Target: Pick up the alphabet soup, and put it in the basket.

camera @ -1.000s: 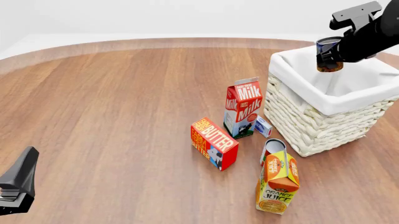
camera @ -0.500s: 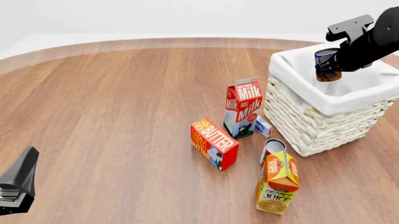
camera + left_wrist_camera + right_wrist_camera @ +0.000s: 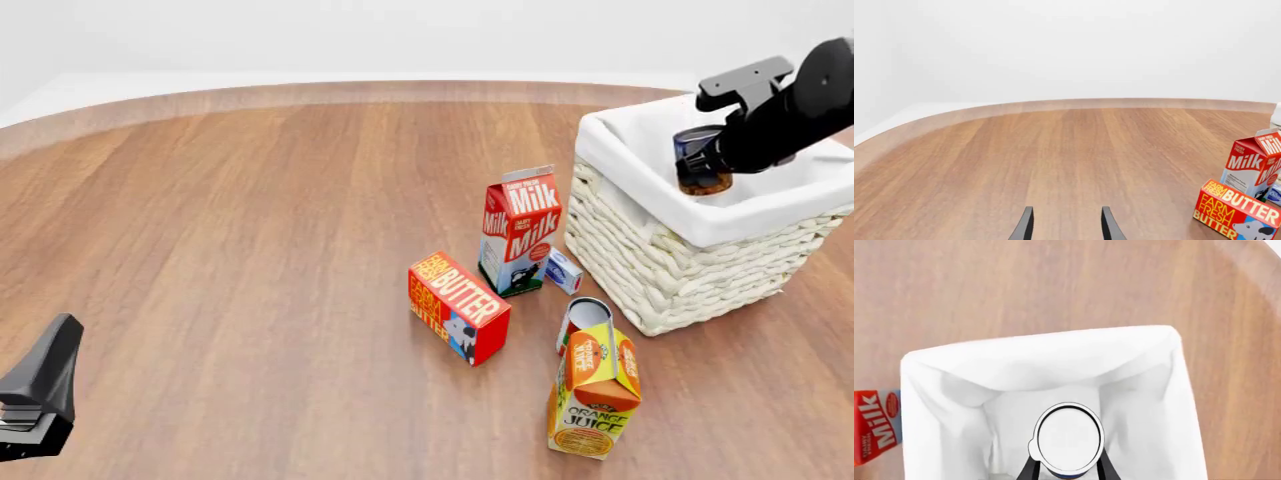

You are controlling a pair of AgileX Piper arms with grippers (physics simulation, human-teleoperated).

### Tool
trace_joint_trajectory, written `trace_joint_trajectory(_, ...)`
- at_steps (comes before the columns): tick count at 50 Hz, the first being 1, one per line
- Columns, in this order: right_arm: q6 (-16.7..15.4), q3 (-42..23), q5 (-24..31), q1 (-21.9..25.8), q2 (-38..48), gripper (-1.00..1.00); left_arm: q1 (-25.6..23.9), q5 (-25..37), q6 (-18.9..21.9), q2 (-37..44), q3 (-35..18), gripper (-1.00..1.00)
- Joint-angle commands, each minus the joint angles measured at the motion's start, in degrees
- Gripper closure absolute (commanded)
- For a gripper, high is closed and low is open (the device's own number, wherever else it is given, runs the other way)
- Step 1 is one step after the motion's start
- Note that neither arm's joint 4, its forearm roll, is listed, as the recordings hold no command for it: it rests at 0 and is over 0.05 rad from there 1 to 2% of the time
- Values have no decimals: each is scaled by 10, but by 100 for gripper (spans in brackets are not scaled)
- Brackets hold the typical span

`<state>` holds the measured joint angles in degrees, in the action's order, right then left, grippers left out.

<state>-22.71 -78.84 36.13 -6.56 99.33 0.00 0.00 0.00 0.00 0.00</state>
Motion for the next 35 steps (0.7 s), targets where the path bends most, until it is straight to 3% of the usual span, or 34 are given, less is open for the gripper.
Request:
trace_joint_trajectory(1,7,7,-3,-2,0,100,0,0,0,0,0,-100)
trace_joint_trajectory(18,15,15,-1,5,3,100,0,0,0,0,0,-100)
trace_joint_trajectory(19,24,3,2,0,5,-100,0,0,0,0,0,-100)
trace_joint_trajectory(35,22,7,2,0,-3,-100,0,0,0,0,0,-100)
